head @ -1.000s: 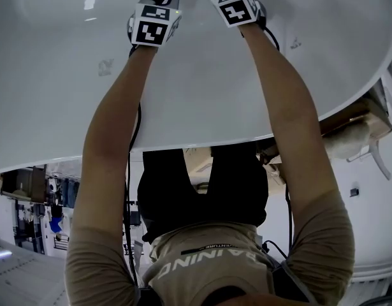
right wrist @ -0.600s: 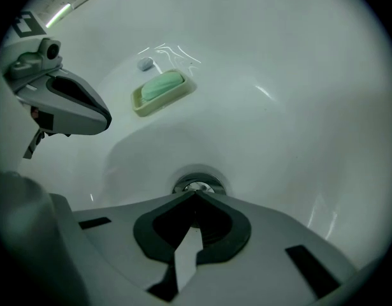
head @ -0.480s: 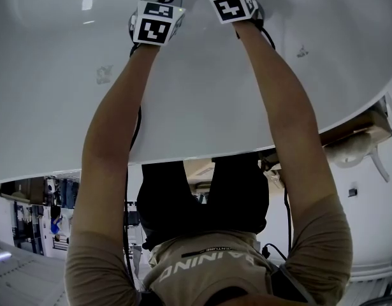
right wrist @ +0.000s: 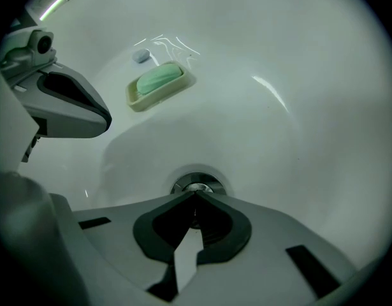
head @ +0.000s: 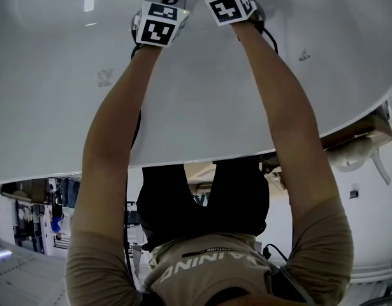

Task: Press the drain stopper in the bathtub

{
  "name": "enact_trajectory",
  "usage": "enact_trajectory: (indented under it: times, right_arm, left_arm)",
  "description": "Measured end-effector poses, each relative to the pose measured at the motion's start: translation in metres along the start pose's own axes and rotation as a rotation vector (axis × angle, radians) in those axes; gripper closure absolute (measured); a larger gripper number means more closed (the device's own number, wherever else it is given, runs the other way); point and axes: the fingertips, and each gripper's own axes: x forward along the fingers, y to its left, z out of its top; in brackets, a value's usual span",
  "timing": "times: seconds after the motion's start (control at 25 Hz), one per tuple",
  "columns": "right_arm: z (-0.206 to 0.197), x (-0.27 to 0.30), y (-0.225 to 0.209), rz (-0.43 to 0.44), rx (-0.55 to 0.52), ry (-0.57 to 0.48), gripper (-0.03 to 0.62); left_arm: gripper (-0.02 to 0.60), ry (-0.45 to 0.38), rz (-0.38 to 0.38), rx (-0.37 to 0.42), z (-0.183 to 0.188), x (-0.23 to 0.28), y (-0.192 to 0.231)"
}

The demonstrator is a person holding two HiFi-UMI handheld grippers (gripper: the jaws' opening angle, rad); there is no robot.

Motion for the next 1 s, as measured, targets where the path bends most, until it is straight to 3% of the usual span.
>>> enact_trajectory:
  times: [0.2,0.4,0.72,1.0]
  right_arm:
    - [-0.006,-0.011,0.003,0.019,-0.028,-0.076,0.585]
    - [-0.022,-0.030,0.006,0.033,-0.012,-0.055,0.586]
    - [-0.012,-0.119,0.013,0.027,-0.049,-0.092,0.586]
    - [-0.003,-0.206,0.004,0.008,0.009,-0.118,0.586]
  left_arm:
    - [0.579,0.014,0.007,0.021,-0.001,-0.003,-0.005]
    - [0.578,0.033,0.005,0.049,0.001,-0.022,-0.015]
    - [0.579,0.026,0.023,0.099,0.043,-0.090,-0.037]
    - [0.578,-0.008,0.054,0.118,0.090,-0.162,-0.060]
